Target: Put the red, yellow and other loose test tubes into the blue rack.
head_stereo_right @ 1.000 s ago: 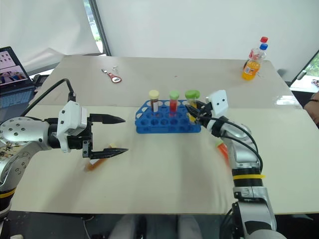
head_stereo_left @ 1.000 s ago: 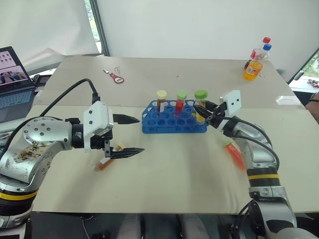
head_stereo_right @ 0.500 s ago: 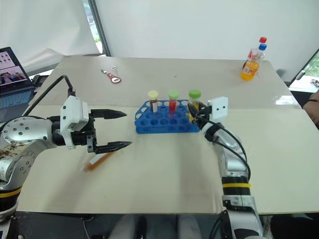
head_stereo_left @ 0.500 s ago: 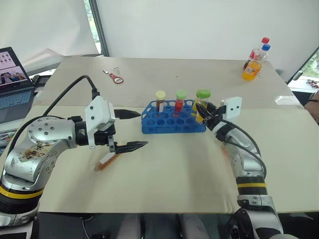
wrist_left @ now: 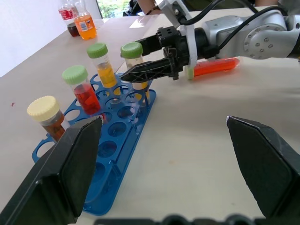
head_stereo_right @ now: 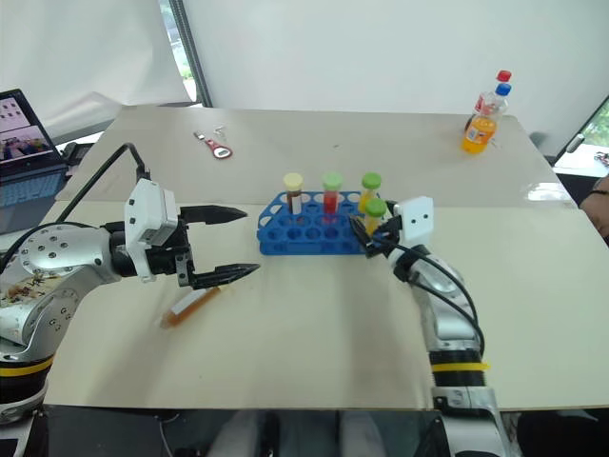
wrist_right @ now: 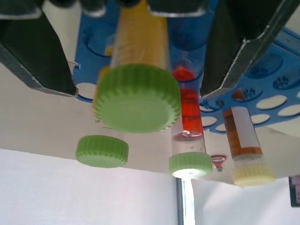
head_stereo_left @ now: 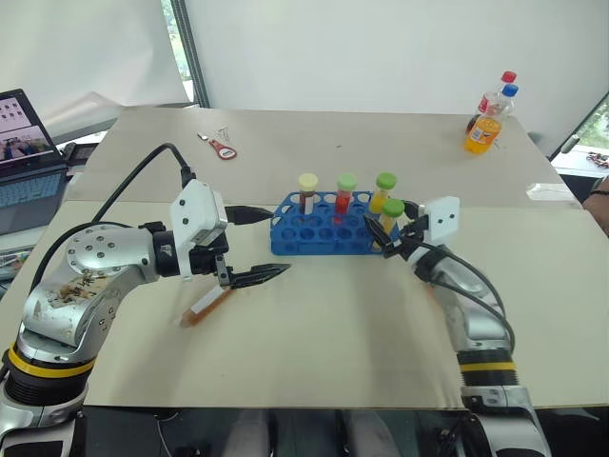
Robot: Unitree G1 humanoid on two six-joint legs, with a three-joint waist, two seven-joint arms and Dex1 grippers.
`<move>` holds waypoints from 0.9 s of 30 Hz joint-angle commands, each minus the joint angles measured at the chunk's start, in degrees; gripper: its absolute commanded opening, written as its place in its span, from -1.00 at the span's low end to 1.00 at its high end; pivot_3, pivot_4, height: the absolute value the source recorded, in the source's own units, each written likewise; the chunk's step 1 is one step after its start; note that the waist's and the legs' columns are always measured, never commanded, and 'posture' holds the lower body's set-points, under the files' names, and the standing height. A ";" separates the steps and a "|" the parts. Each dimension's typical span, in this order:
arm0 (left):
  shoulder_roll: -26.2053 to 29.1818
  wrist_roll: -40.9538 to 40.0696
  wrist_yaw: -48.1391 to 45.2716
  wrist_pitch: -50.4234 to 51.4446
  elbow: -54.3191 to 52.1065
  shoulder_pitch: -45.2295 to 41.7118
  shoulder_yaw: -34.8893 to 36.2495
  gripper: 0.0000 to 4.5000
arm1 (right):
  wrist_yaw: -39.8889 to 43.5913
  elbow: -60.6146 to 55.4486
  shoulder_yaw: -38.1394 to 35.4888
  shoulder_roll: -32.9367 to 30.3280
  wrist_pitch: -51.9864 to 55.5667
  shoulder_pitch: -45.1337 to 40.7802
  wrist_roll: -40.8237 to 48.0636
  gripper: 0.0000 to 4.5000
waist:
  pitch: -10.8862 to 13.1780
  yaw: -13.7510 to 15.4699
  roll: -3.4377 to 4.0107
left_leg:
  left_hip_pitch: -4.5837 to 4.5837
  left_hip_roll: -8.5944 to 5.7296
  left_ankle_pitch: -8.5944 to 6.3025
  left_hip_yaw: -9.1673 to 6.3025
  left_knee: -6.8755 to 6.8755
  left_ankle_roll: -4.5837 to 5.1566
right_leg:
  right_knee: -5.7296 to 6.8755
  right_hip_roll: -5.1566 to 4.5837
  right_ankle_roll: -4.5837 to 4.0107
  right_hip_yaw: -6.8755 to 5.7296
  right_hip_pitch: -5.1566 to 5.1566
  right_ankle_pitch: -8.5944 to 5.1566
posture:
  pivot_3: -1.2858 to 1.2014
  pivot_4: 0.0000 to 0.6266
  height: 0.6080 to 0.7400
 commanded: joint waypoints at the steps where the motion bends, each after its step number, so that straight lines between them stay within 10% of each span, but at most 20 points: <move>1: -0.14 -0.15 0.65 0.01 -0.90 -1.01 0.37 1.00 | 3.27 -6.45 -1.12 -4.36 4.13 1.66 1.90 0.98 | 0.00 -0.01 0.00 | 0.00 0.00 0.00 0.01 0.00 0.00 | -0.02 0.00 0.00 0.00 0.00 0.00 | 0.03 -0.52 0.89; 16: 10.15 2.67 -14.54 -6.92 -2.92 8.20 -0.38 1.00 | 21.06 -23.11 2.81 -45.90 49.48 0.60 9.48 0.98 | 0.01 -0.19 -0.01 | 0.04 0.06 -0.01 0.05 -0.07 0.02 | -0.16 0.05 -0.05 0.02 0.01 -0.05 | 0.03 -0.52 0.89; 27: 9.98 3.25 -13.91 -8.21 -8.32 12.08 -1.73 1.00 | 22.78 -10.62 20.71 -44.48 59.97 -12.28 5.87 0.98 | 0.02 0.08 -0.03 | -0.13 0.04 -0.02 0.08 0.00 0.05 | -0.23 0.02 -0.03 0.03 -0.08 -0.04 | 0.03 -0.52 0.89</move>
